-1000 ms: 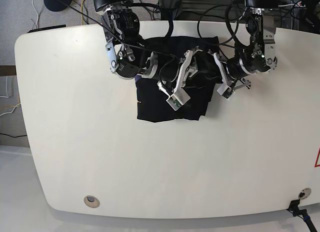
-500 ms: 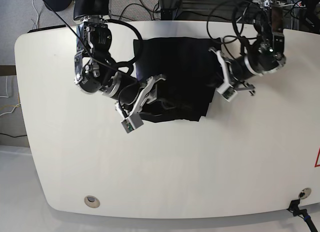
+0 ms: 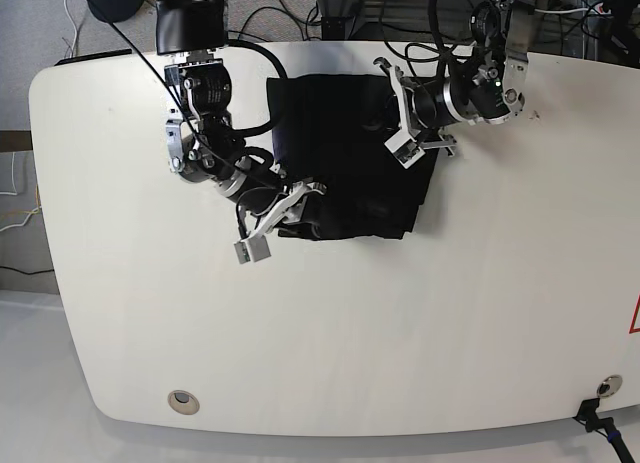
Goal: Fold the T-shirt properly
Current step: 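Adjust and flatten the folded bundle with both grippers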
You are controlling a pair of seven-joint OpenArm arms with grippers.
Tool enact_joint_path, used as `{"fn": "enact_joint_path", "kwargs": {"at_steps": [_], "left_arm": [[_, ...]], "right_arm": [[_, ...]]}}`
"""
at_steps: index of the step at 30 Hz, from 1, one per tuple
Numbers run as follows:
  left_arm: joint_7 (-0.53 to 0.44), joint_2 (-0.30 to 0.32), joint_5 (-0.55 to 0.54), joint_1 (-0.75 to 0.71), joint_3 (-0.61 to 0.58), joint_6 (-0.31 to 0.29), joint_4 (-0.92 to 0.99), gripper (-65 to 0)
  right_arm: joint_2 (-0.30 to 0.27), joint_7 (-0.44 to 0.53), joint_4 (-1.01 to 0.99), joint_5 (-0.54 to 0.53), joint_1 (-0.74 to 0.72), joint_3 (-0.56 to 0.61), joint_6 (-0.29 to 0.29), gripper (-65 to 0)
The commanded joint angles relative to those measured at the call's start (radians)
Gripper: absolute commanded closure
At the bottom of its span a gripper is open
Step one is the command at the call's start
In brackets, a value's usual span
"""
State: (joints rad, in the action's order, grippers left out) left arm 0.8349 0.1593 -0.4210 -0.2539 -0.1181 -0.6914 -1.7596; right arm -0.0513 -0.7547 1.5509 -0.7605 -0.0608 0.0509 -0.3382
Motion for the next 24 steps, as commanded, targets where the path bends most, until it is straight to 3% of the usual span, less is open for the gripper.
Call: {"fn": "enact_joint_path", "kwargs": {"at_steps": [1, 6, 12, 17, 24], "left_arm": [[-0.073, 0.027, -0.020, 0.006, -0.002, -0.007, 0.051, 0.0], [-0.136, 0.066, -0.020, 0.046, -0.002, -0.007, 0.212, 0.0], [-0.136, 0.121, -0.020, 0.179, -0.004, -0.007, 0.370, 0.0], [-0.137, 0.145, -0.020, 0.330, -0.019, -0.007, 0.501, 0.0], [-0.137, 0.139, -0.020, 0.505, -0.096, -0.007, 0.620, 0.0]], "right_arm": [[-0.028, 0.106, -0.054, -0.014, -0.018, 0.039, -0.005, -17.0], [-0.075, 0.220, -0.186, -0.012, -0.015, 0.097, -0.005, -13.2], [-0.126, 0.277, -0.229, -0.012, 0.017, 0.123, -0.005, -8.4], [-0.154, 0.278, -0.151, -0.012, 0.102, 0.123, 0.003, -8.3], [-0.147, 0.278, -0.016, -0.012, 0.247, 0.122, 0.008, -8.3]]}}
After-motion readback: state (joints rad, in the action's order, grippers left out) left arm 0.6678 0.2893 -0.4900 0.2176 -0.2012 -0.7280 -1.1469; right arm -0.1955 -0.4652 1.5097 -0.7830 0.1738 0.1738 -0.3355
